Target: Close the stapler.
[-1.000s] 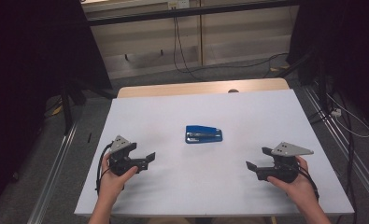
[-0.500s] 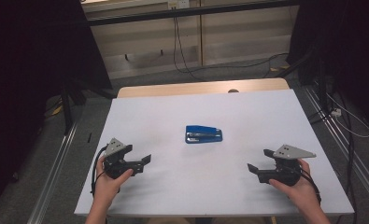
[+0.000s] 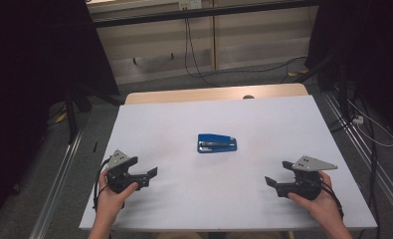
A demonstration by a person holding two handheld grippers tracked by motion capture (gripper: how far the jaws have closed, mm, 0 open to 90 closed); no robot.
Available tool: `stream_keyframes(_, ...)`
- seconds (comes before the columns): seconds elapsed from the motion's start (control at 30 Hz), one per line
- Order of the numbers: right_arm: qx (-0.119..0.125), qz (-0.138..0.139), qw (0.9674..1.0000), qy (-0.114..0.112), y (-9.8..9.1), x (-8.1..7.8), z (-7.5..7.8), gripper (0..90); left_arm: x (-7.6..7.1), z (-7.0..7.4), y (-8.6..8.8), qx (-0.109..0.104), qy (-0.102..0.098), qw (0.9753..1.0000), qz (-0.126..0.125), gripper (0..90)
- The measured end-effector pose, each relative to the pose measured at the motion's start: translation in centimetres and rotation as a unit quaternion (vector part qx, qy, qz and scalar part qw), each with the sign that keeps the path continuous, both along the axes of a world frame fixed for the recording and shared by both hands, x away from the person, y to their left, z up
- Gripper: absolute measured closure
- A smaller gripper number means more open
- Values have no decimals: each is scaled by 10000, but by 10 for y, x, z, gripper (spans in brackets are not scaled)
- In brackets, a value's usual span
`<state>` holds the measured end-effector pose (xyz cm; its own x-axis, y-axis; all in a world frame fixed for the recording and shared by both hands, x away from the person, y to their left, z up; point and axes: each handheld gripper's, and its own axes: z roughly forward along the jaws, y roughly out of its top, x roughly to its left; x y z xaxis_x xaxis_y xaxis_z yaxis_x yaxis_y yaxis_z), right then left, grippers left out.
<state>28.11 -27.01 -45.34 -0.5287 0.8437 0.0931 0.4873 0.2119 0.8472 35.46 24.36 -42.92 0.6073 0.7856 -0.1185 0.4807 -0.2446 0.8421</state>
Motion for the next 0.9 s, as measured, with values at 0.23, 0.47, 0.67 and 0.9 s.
stream_keyframes(0.23, -80, 8, 10000, -25, 0, 0, 0, 141, -1, 0, 4, -66, 23, 10000, 38, 89)
stream_keyframes(0.47, -76, 9, 9999, -75, 0, -1, 2, 140, -1, 1, 6, -61, 29, 10000, 20, 89)
stream_keyframes(0.67, -115, 34, 9999, -87, 1, -1, 2, 139, 0, 0, 8, -84, 38, 9999, 92, 89)
stream_keyframes(0.9, -191, 54, 9998, -101, 1, 1, 1, 136, 1, -1, 8, -47, 34, 10000, 74, 89)
